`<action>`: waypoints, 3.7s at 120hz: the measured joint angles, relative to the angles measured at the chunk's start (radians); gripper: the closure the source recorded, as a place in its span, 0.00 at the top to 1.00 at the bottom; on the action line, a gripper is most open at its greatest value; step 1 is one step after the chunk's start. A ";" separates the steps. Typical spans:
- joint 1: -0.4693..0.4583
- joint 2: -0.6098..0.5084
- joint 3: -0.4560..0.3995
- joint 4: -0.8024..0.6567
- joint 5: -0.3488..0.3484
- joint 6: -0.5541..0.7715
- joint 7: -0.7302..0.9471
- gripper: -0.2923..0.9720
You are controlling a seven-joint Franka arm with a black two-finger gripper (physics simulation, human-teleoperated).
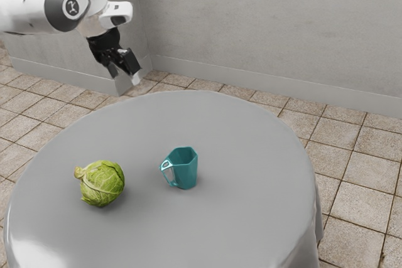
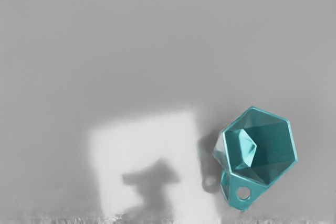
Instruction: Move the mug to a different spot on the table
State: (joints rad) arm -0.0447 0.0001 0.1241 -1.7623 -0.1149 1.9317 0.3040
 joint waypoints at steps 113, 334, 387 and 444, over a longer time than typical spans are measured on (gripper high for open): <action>-0.034 -0.042 -0.004 -0.381 0.007 0.186 -0.081 0.75; -0.157 0.153 -0.012 -0.555 -0.076 0.741 0.340 0.53; -0.165 0.221 -0.012 -0.524 -0.115 0.774 0.360 0.50; -0.176 0.251 -0.012 -0.517 -0.189 0.851 0.372 0.39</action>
State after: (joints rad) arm -0.2210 0.2514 0.1120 -2.2798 -0.3040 2.7823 0.6760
